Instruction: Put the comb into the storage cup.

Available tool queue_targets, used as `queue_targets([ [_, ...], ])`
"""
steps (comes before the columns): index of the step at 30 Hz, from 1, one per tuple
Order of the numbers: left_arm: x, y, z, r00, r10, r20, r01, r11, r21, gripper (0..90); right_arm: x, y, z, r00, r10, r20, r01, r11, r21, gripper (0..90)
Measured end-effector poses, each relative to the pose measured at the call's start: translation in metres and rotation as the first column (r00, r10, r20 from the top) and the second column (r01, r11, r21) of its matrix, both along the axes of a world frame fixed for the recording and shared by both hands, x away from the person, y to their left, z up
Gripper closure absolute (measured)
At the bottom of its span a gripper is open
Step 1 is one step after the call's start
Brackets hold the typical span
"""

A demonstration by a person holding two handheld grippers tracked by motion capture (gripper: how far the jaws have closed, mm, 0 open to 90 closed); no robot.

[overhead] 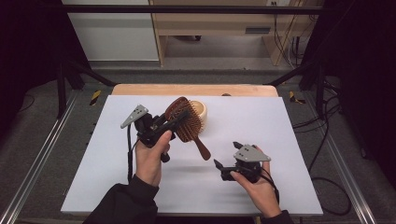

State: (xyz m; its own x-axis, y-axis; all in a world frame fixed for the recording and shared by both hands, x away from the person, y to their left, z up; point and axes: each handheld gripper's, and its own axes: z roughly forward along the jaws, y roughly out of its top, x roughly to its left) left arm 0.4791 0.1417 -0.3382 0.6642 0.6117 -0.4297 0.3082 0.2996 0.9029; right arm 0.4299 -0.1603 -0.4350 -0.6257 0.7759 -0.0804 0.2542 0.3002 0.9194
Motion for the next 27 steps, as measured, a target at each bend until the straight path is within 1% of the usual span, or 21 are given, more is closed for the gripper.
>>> queue_targets([
  [2, 0.001, -0.001, 0.003, 1.0, -0.001, 0.001, 0.001, 1.0, 0.003, 50.7, -0.002, -0.014, -0.002, 0.9998, -0.013, -0.016, 0.013, 0.9997, 0.022, 6.7],
  [4, 0.003, -0.002, 0.006, 1.0, -0.001, -0.001, 0.001, 1.0, 0.004, 50.7, -0.005, -0.026, -0.004, 0.999, -0.038, -0.021, 0.039, 0.9991, 0.017, 6.7],
  [6, 0.004, -0.003, 0.01, 1.0, 0.0, 0.003, 0.0, 1.0, 0.007, 50.7, -0.008, -0.039, -0.006, 0.9975, -0.07, 0.001, 0.07, 0.9975, 0.006, 6.5],
  [8, 0.005, -0.005, 0.015, 0.9999, 0.001, 0.012, -0.001, 0.9999, 0.012, 50.6, -0.01, -0.052, -0.007, 0.9945, -0.104, 0.008, 0.104, 0.9942, 0.025, 8.4],
  [9, 0.006, -0.005, 0.017, 0.9998, 0.006, 0.019, -0.006, 0.9999, 0.015, 50.5, -0.011, -0.057, -0.007, 0.9939, -0.11, 0.014, 0.109, 0.9936, 0.028, 8.4],
  [11, 0.008, -0.006, 0.023, 0.9996, 0.007, 0.027, -0.008, 0.9999, 0.013, 50.5, -0.012, -0.063, -0.007, 0.9898, -0.137, 0.039, 0.135, 0.9902, 0.035, 8.7],
  [13, 0.011, -0.006, 0.028, 0.9996, 0.014, 0.023, -0.014, 0.9999, 0.0, 50.5, -0.011, -0.067, -0.01, 0.9888, -0.141, 0.05, 0.138, 0.9888, 0.058, 8.4],
  [14, 0.013, -0.006, 0.031, 0.9996, 0.017, 0.023, -0.017, 0.9999, -0.002, 50.5, -0.011, -0.068, -0.011, 0.9875, -0.145, 0.062, 0.141, 0.9884, 0.056, 8.0],
  [15, 0.014, -0.006, 0.034, 0.9995, 0.02, 0.025, -0.019, 0.9998, -0.002, 50.4, -0.011, -0.068, -0.013, 0.985, -0.152, 0.082, 0.147, 0.9873, 0.06, 7.5],
  [16, 0.015, -0.005, 0.036, 0.9995, 0.023, 0.023, -0.023, 0.9997, 0.001, 50.4, -0.011, -0.069, -0.014, 0.9833, -0.157, 0.092, 0.151, 0.9859, 0.073, 6.8],
  [17, 0.016, -0.005, 0.038, 0.9994, 0.025, 0.024, -0.025, 0.9997, 0.004, 50.4, -0.011, -0.069, -0.015, 0.9822, -0.164, 0.092, 0.157, 0.9847, 0.077, 6.1],
  [18, 0.017, -0.005, 0.04, 0.9993, 0.027, 0.024, -0.027, 0.9996, 0.006, 50.4, -0.01, -0.069, -0.016, 0.9814, -0.17, 0.09, 0.163, 0.9837, 0.076, 5.7],
  [20, 0.02, -0.003, 0.044, 0.9992, 0.03, 0.025, -0.03, 0.9995, 0.008, 50.4, -0.01, -0.07, -0.019, 0.9815, -0.175, 0.077, 0.168, 0.9815, 0.092, 5.7],
  [22, 0.022, 0.0, 0.048, 0.9989, 0.039, 0.025, -0.039, 0.9993, 0.001, 50.3, -0.01, -0.07, -0.021, 0.9814, -0.18, 0.066, 0.174, 0.9803, 0.094, 5.7],
  [25, 0.026, 0.003, 0.054, 0.9984, 0.05, 0.025, -0.05, 0.9987, -0.006, 50.4, -0.01, -0.069, -0.024, 0.9854, -0.166, 0.034, 0.162, 0.9817, 0.099, 5.5],
  [27, 0.027, 0.004, 0.058, 0.9982, 0.053, 0.027, -0.053, 0.9986, -0.003, 50.3, -0.01, -0.068, -0.025, 0.9866, -0.161, 0.029, 0.157, 0.9829, 0.095, 5.4],
])
